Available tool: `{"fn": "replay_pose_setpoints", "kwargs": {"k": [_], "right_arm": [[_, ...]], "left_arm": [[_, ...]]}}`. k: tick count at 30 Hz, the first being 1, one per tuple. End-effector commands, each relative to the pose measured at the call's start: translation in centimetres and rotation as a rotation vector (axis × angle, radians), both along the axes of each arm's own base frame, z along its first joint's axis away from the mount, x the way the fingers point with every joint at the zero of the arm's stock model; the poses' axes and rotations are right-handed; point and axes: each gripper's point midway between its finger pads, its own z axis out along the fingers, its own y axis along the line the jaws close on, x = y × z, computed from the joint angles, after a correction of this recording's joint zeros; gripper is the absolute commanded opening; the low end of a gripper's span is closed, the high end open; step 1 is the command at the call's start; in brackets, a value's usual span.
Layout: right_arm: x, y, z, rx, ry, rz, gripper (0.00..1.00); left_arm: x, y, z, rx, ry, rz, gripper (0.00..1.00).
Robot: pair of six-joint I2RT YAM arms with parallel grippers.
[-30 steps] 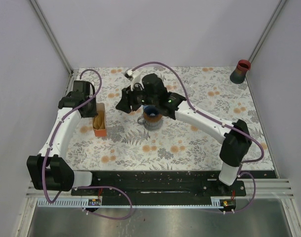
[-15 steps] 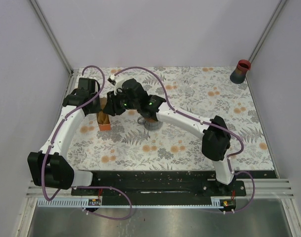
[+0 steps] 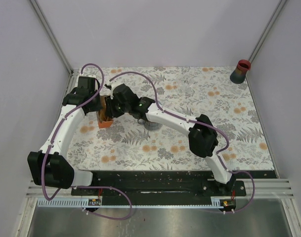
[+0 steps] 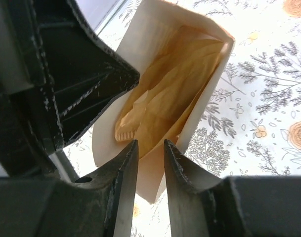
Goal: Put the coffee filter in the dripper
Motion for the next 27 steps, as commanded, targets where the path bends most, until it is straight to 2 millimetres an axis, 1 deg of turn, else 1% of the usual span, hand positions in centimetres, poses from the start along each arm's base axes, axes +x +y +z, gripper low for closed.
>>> {"fn": "replay_pose_setpoints", "kwargs": {"k": [1,3,5,8,11,15,19,20,22,24,26,27], "right_arm": [[1.7,-0.5,1.3,-0.043,-0.073,-0.085,0.37],[2.0,-0.9,0.7,-0.071,-0.076,-0.107,0.43],[1.9,-0.7,0.4,-0.075,-0.075,-0.094,0.47],[1.7,-0.1,-0.7,-0.085,-0.051,-0.076,0.47],[2.1,-0.2,-1.9,-0.125,-0.039,-0.087,0.48],[2.7,-0.5,-2.3,-0.162,-0.073,-0.111,0.48],[3.0,-0.4,-3.1,-0.195,-0.096,-0.116,0.49],[3.0,-0.4,-3.3,-0.198,-0.093,-0.113,0.47],[2.8,-0.2,-3.8,-0.205,-0.081,-0.100,0.38],[2.8,0.0,-3.8,-0.203,-0.079,-0.096,0.23],[2.8,-0.1,-3.4,-0.204,-0.086,-0.096,0.07],[2.9,-0.2,-2.7,-0.200,-0.096,-0.099,0.03]], "left_arm": [[1.2,-0.9,2.5,-0.056,-0.093,-0.002,0.00],[1.1,-1.0,2.3,-0.062,-0.086,-0.004,0.00],[1.2,-1.2,2.3,-0.072,-0.086,-0.007,0.00],[1.2,-1.8,2.3,-0.099,-0.083,-0.022,0.00],[1.0,-2.1,2.6,-0.117,-0.087,-0.031,0.00],[0.9,-2.2,3.0,-0.126,-0.090,-0.036,0.00],[0.9,-2.7,2.6,-0.142,-0.080,-0.048,0.00],[0.9,-2.7,2.6,-0.145,-0.078,-0.049,0.00],[0.9,-2.8,2.4,-0.152,-0.074,-0.055,0.00],[0.9,-2.9,2.2,-0.149,-0.069,-0.058,0.00],[0.9,-2.7,2.0,-0.139,-0.064,-0.055,0.00],[0.8,-2.6,1.8,-0.131,-0.061,-0.052,0.00]]}}
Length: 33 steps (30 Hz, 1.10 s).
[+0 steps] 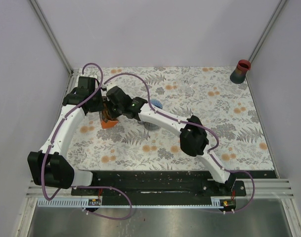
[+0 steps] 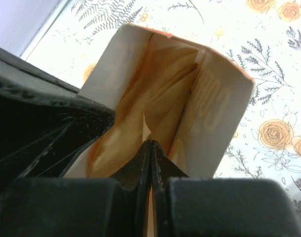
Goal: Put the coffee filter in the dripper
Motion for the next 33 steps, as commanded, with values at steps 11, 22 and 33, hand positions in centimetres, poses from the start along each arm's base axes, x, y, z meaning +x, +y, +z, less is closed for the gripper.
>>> {"fn": "replay_pose_setpoints", "kwargs": {"k": [11,22,33], "right_arm": [[-0.7,-1.5,8.8,0.073,-0.109,0.035,0.00],[-1.6,-3.3,14.3,0.154,-0.177,0.036,0.00],[-2.9,-5.4,19.3,0.206,-0.265,0.063,0.00]], "left_arm": [[1.2,1.8,0.0,0.120,-0.036,-0.004,0.00],[1.3,1.9,-0.5,0.131,-0.022,-0.011,0.00],[1.8,4.0,-0.3,0.199,-0.014,0.010,0.00]]}}
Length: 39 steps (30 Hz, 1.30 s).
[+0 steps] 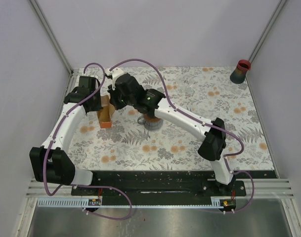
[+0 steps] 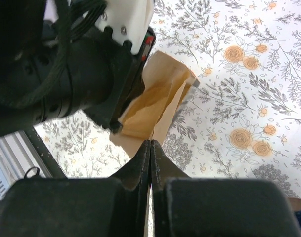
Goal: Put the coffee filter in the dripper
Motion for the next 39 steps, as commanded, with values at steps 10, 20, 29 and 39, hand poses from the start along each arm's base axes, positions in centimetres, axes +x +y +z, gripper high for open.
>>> {"fn": "replay_pose_setpoints", "kwargs": {"k": [10,20,29,39], "right_arm": [[0.0,-8.2,10.6,0.094,-0.288,-0.070,0.00],[1.5,-13.2,10.1,0.053,-0.338,-0.155,0.00],[1.5,-16.3,8.3,-0.067,-0.476,-0.108,0.00],[2.0,-18.0,6.3,-0.128,-0.475,-0.117,0.00]], "left_arm": [[1.7,7.0,1.7,0.285,-0.019,0.009,0.00],[0.7,6.6,-4.2,0.511,0.153,-0.132,0.00],[0.6,3.3,-7.7,0.471,0.211,-0.235,0.00],[0.4,1.0,-8.4,0.407,0.224,-0.303,0.00]]}}
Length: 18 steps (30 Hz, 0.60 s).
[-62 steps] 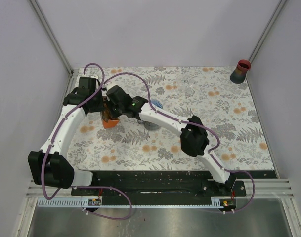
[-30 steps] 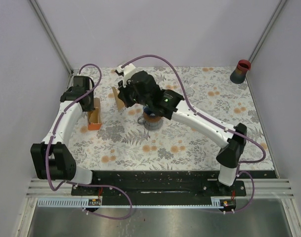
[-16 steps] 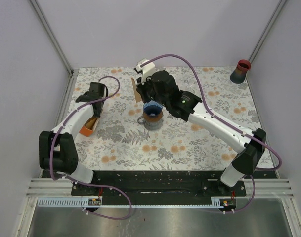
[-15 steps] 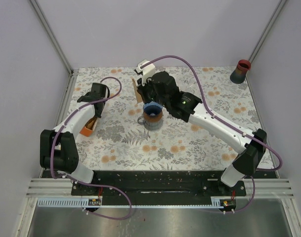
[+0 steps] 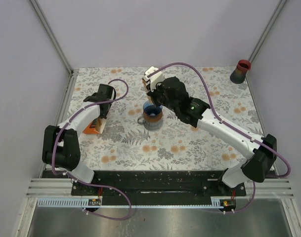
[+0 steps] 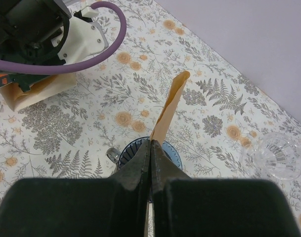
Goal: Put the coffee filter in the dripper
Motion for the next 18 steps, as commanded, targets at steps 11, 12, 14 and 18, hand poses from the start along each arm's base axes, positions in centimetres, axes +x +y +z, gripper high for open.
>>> {"fn": "replay_pose_setpoints", "kwargs": {"k": [11,12,14,18], "right_arm": [[0.6,-1.7,2.9,0.033,-0.088,-0.036,0.00],[0.6,-1.8,2.8,0.029,-0.085,-0.038,0.00],[0.7,-1.7,2.7,0.029,-0.083,-0.038,0.00],[0.7,-1.7,2.6,0.027,-0.079,-0.038,0.00]], "left_arm": [[-0.7,-5.5,3.2,-0.348,0.069,-0.121,0.00],[-0.6,-5.8,3.7,-0.385,0.080,-0.118,0.00],[-0.5,-5.7,4.2,-0.420,0.091,-0.105,0.00],[-0.1,-4.7,3.8,-0.398,0.101,-0.079,0.00]]}}
